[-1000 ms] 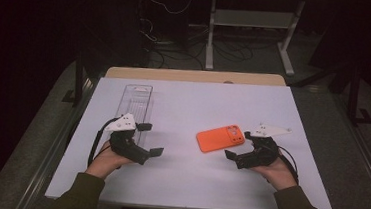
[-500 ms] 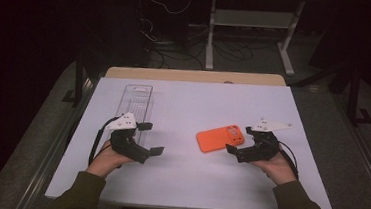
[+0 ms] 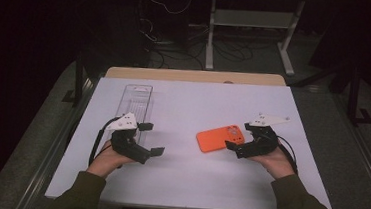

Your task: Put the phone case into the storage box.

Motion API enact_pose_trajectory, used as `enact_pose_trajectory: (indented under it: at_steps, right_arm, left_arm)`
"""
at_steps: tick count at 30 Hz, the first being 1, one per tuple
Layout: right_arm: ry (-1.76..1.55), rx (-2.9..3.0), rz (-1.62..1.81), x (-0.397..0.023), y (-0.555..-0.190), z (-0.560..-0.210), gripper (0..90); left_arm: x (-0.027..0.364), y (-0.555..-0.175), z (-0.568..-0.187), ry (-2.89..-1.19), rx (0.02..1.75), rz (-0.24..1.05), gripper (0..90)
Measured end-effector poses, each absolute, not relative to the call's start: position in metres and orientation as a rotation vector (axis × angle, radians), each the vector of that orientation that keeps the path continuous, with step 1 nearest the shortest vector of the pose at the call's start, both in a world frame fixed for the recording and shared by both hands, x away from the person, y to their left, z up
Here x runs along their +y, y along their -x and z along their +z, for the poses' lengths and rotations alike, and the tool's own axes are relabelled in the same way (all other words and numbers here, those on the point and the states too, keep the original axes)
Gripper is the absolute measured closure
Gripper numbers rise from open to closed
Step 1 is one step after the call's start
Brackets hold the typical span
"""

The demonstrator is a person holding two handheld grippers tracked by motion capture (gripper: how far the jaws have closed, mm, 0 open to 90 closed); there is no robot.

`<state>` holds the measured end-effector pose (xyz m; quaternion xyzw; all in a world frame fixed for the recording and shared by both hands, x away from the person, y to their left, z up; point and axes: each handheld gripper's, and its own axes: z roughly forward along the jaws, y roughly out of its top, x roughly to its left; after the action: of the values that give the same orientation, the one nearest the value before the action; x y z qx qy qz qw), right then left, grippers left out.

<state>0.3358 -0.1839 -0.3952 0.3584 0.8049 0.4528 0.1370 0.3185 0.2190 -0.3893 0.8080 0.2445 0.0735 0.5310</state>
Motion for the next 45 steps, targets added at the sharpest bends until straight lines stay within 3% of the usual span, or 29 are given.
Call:
enact_pose_trajectory:
  at_steps: [39, 45]
  right_arm:
    - [-1.088, 2.251, 1.299, -0.186, -0.376, -0.388, 1.0]
    - [-1.114, 2.238, 1.27, -0.187, -0.386, -0.392, 4.9]
  left_arm:
    - [0.217, -0.317, -0.391, -1.923, 0.588, 0.184, 0.0]
    - [0.217, -0.317, -0.391, -1.92, 0.591, 0.183, 0.0]
